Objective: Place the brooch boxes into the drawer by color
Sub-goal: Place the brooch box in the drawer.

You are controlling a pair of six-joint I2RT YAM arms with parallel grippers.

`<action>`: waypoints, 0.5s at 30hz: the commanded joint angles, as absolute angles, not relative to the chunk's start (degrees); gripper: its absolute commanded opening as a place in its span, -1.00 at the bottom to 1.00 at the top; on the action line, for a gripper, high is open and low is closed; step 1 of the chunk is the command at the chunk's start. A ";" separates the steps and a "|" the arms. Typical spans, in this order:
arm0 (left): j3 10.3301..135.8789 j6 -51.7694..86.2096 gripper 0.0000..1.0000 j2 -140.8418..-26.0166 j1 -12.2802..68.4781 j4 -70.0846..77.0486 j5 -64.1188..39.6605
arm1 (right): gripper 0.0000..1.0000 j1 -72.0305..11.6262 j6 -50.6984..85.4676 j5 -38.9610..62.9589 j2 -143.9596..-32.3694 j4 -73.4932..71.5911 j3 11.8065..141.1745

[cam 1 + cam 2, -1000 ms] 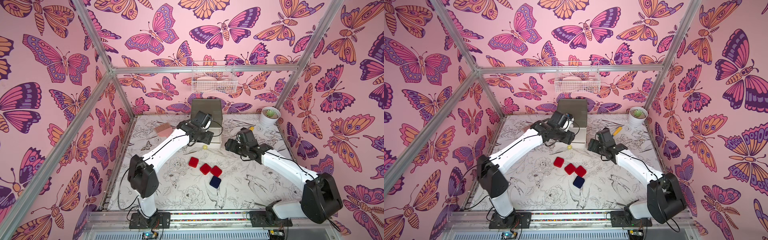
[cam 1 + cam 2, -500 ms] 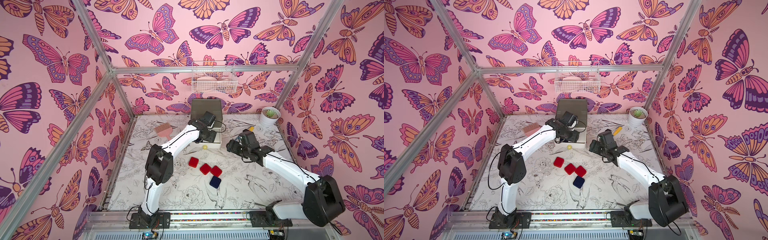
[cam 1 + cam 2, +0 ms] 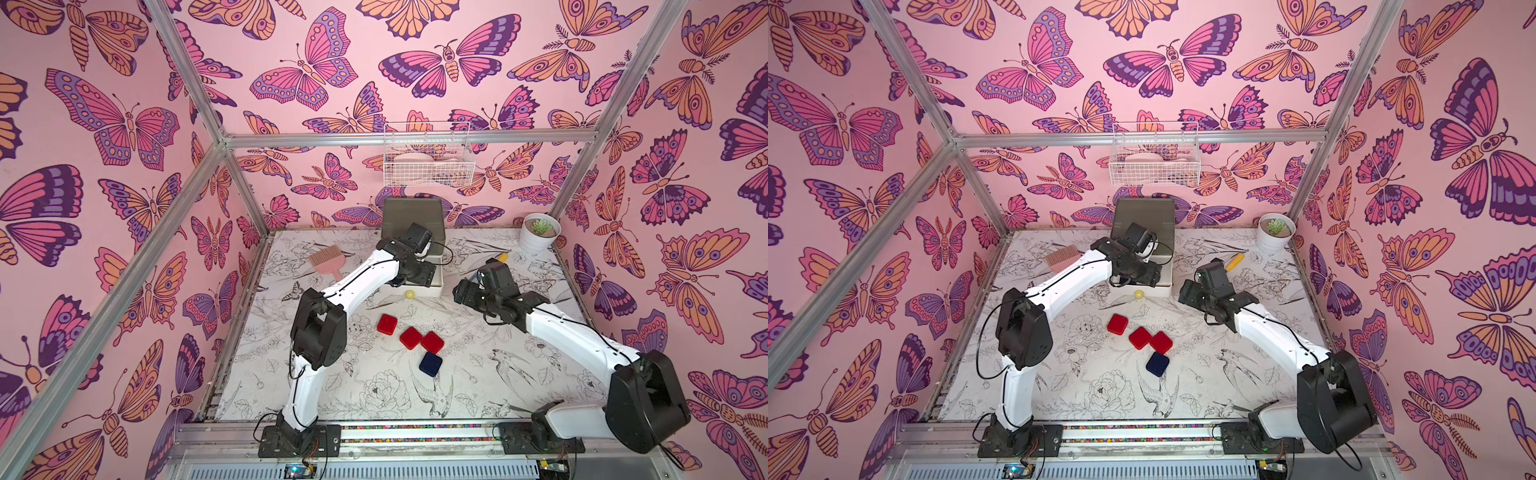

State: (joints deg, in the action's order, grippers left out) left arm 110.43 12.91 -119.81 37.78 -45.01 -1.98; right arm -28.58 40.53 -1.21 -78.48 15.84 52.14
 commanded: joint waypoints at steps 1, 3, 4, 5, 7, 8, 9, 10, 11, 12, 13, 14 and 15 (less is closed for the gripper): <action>109.32 13.08 0.61 -120.42 37.54 -45.79 -2.70 | 0.76 -28.30 41.20 -1.80 -77.96 15.56 52.27; 109.42 12.94 0.66 -120.34 37.60 -45.79 -2.79 | 0.76 -28.30 41.22 -1.67 -78.13 15.50 52.34; 109.38 13.01 0.67 -120.30 37.54 -45.79 -2.90 | 0.76 -28.30 41.22 -1.58 -78.13 15.55 52.38; 109.42 12.87 0.69 -120.19 37.55 -45.79 -2.99 | 0.76 -28.30 41.22 -1.50 -78.15 15.49 52.38; 109.37 12.90 0.73 -120.03 37.56 -45.84 -2.99 | 0.76 -28.30 41.22 -1.41 -78.14 15.49 52.38; 109.35 12.88 0.75 -119.86 37.58 -45.79 -2.86 | 0.76 -28.30 41.22 -1.36 -78.13 15.51 52.38; 109.42 12.91 0.79 -119.62 37.54 -45.79 -2.72 | 0.75 -28.30 41.14 -1.19 -78.05 15.45 52.38; 109.57 12.87 0.81 -119.34 37.56 -45.79 -2.71 | 0.76 -28.30 41.05 -1.08 -78.08 15.39 52.47; 109.74 12.86 0.84 -119.04 37.58 -45.78 -2.72 | 0.76 -28.30 40.89 -0.89 -78.13 15.21 52.56; 110.09 12.86 0.87 -118.76 37.55 -45.85 -2.72 | 0.76 -28.30 40.87 -0.79 -78.21 15.22 52.64; 110.32 12.86 0.87 -118.35 37.57 -45.79 -2.65 | 0.76 -28.29 40.87 -0.83 -78.22 15.24 52.74; 110.70 12.75 0.87 -117.74 37.53 -45.77 -2.63 | 0.76 -28.30 40.80 -0.79 -78.20 15.19 52.81; 111.03 12.73 0.88 -117.21 37.54 -45.72 -2.64 | 0.76 -28.30 40.78 -0.79 -78.16 15.09 52.87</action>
State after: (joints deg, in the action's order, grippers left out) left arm 110.32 12.97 -119.72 37.78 -45.04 -2.15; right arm -28.58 40.64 -0.99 -78.48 15.75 52.14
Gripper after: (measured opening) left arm 0.937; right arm 0.878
